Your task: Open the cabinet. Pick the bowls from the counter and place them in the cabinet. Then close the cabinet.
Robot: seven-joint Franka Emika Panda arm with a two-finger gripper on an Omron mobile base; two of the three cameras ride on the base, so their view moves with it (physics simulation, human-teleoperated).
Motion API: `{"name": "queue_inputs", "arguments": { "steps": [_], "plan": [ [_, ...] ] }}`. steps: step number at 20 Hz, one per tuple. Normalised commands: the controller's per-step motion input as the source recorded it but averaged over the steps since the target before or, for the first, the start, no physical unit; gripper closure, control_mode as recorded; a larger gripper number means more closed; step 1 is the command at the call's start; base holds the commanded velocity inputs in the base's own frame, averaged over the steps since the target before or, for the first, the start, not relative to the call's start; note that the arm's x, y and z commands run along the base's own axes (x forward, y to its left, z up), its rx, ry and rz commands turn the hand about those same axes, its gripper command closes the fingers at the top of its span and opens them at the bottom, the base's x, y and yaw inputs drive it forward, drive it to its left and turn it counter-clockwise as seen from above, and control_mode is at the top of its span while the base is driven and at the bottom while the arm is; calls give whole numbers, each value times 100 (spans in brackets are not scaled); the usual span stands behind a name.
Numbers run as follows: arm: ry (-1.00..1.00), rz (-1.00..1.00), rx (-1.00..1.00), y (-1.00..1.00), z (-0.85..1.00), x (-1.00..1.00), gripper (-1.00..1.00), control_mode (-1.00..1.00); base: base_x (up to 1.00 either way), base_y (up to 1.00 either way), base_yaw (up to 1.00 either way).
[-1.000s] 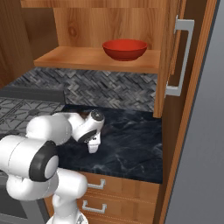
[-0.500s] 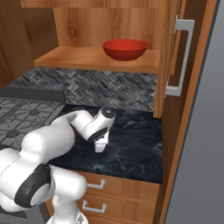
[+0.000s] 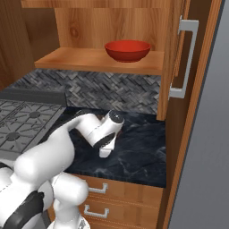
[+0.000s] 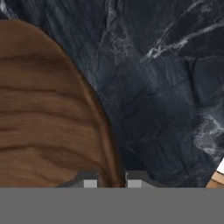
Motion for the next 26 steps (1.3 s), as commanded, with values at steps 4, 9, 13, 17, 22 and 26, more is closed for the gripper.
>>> {"name": "queue_inputs", "arguments": {
  "steps": [4, 9, 13, 17, 22, 26],
  "plan": [
    [2, -1, 2, -3, 59, -2, 100, -100, 0, 0, 0],
    [3, 0, 5, -9, 65, -17, 100, -100, 0, 0, 0],
    [0, 0, 0, 0, 76, -23, 100, -100, 0, 0, 0],
    [-2, 0, -1, 5, 81, -21, 100, -100, 0, 0, 0],
    [-2, 0, -4, 0, 75, -4, 100, -100, 0, 0, 0],
    [-8, 0, -6, 4, 67, 0, 100, -100, 0, 0, 0]
  ]
}}
